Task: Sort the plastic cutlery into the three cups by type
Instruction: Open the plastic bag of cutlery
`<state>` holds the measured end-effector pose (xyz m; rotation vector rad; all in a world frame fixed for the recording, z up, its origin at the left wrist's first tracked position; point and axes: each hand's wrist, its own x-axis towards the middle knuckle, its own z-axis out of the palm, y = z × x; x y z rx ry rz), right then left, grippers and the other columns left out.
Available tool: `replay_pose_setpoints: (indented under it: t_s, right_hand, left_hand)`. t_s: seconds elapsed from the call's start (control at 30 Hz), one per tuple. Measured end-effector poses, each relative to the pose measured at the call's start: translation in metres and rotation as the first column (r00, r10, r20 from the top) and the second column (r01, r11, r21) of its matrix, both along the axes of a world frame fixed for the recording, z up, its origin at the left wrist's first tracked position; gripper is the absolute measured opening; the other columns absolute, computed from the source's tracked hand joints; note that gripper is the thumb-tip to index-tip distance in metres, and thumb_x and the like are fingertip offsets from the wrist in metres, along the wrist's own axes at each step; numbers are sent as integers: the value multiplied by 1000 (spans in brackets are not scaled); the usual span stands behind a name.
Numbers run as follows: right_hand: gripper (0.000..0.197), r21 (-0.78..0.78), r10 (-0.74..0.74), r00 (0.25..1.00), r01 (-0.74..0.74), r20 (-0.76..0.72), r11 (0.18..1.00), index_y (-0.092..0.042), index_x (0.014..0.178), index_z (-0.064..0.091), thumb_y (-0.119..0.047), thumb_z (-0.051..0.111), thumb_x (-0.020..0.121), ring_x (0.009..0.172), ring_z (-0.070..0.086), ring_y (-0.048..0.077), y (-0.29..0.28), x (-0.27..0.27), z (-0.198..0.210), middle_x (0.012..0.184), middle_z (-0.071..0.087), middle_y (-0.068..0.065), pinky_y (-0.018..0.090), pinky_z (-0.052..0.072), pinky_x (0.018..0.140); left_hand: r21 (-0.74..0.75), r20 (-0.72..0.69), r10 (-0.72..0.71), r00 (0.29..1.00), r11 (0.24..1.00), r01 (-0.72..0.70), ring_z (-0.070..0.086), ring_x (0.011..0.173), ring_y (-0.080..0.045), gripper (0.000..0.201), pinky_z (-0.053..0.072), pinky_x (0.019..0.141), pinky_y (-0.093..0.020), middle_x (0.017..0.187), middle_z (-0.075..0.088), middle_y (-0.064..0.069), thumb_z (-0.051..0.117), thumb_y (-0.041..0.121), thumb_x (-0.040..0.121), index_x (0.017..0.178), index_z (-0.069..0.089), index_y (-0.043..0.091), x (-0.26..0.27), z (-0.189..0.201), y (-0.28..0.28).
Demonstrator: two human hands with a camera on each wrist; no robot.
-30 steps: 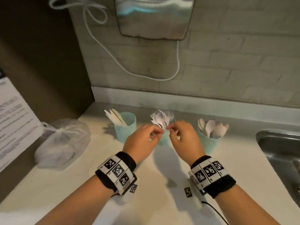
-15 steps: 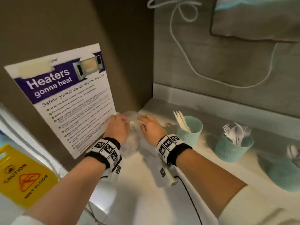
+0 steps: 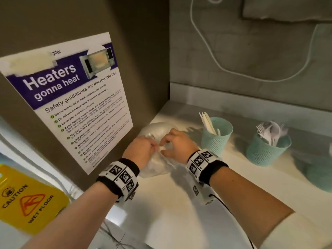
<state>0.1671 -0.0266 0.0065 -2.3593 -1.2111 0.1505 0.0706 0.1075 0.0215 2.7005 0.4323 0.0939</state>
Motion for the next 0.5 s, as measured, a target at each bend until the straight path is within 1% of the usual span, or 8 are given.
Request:
replay_pose_setpoints:
  t_s: [0.1, 0.17, 0.2, 0.27, 0.3, 0.37, 0.43, 0.5]
  right_hand:
    - [19, -24, -34, 999, 35, 42, 999, -25, 90, 64, -32, 68, 74, 81, 53, 17, -28, -21, -4, 89, 57, -4, 32, 46, 79]
    - [13, -15, -67, 997, 68, 29, 998, -26, 80, 60, -31, 69, 71, 72, 50, 14, -52, -34, -4, 76, 55, -10, 29, 44, 70]
    - [13, -4, -95, 995, 95, -3, 995, -27, 76, 58, -30, 69, 70, 68, 50, 14, -65, -40, -4, 71, 53, -11, 28, 42, 66]
    - [18, 33, -128, 984, 133, -124, 991, -28, 68, 52, -26, 70, 69, 59, 47, 12, -90, -50, -2, 63, 49, -11, 27, 41, 60]
    - [23, 68, -119, 974, 135, -193, 989, -29, 65, 50, -22, 71, 69, 56, 44, 10, -102, -55, -1, 61, 48, -11, 27, 41, 59]
    - [30, 168, -90, 947, 147, -308, 975, -28, 62, 46, -12, 71, 70, 55, 40, 8, -125, -62, 4, 61, 46, -9, 25, 39, 59]
    - [30, 270, -100, 929, 205, -356, 941, -24, 65, 47, -6, 68, 76, 58, 40, 6, -146, -67, 10, 64, 47, -7, 22, 39, 60]
    - [25, 361, -152, 918, 291, -366, 886, -19, 70, 48, -4, 65, 81, 58, 41, 4, -164, -72, 13, 65, 48, -7, 18, 38, 60]
  left_hand:
    - [-33, -13, -105, 994, 994, 104, 59, 102, -20, 17, 45, 90, -32, 105, 65, -2, 55, 26, 91, 99, 70, 22, -9, -2, -23]
    - [-86, -14, -167, 986, 983, 165, 58, 99, -16, 16, 44, 88, -31, 104, 65, 1, 57, 27, 91, 100, 69, 22, -15, -2, -40]
    - [-120, 3, -199, 980, 973, 198, 58, 96, -14, 15, 45, 87, -30, 102, 64, 1, 58, 28, 91, 100, 69, 22, -18, -2, -48]
    - [-168, 50, -283, 958, 943, 288, 56, 88, -8, 15, 46, 83, -27, 101, 62, 3, 60, 30, 90, 101, 69, 24, -24, 0, -62]
    - [-170, 65, -332, 941, 926, 338, 54, 86, -6, 16, 45, 83, -26, 101, 61, 5, 60, 31, 90, 103, 69, 26, -26, 1, -69]
    - [-140, 82, -408, 910, 899, 415, 54, 92, -7, 18, 43, 84, -24, 103, 60, 7, 59, 31, 91, 106, 68, 28, -26, 3, -80]
    - [-109, 126, -445, 887, 882, 458, 52, 99, -8, 19, 40, 85, -21, 104, 58, 9, 56, 30, 92, 107, 67, 27, -24, 6, -93]
    - [-114, 185, -454, 871, 871, 478, 50, 102, -8, 19, 40, 88, -22, 106, 57, 8, 54, 29, 93, 107, 67, 26, -21, 10, -105]
